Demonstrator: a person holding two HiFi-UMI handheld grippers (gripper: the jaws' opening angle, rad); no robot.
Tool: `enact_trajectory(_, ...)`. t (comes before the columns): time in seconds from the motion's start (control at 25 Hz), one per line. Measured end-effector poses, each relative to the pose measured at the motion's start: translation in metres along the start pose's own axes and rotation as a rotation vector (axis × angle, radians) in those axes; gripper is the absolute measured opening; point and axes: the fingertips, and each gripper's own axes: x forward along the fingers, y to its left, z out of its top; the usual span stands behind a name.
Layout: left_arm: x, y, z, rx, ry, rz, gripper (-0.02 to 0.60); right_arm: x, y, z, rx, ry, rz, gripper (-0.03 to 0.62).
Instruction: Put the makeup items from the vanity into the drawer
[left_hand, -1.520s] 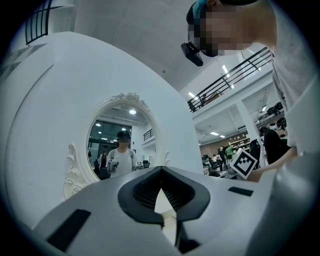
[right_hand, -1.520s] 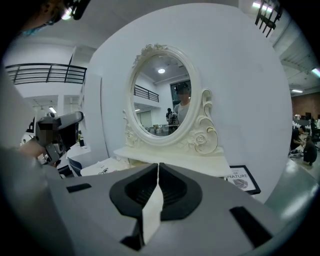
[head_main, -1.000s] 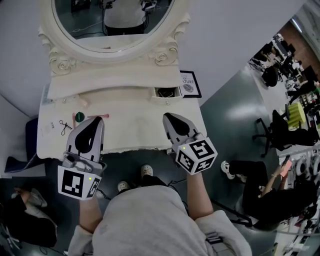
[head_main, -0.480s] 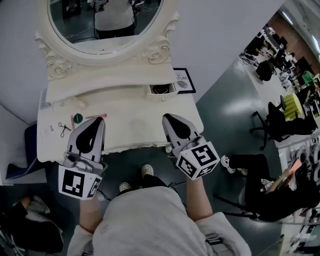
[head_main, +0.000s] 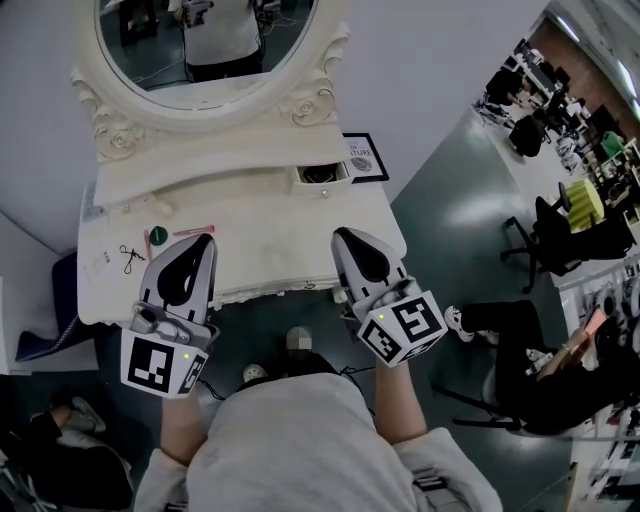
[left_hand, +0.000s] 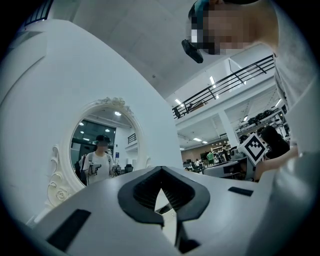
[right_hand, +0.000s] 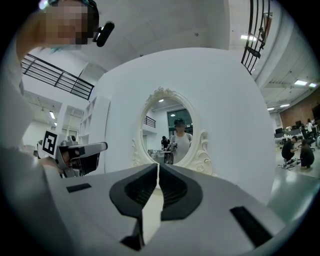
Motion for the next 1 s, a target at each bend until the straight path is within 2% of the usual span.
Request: enact_trajectory(1.0, -0.016, -0.017, 0.005, -0.004, -0.011, -0.059, 0.014, -0.030, 0.029, 0.006, -0.055, -0.045, -0.048, 0.025)
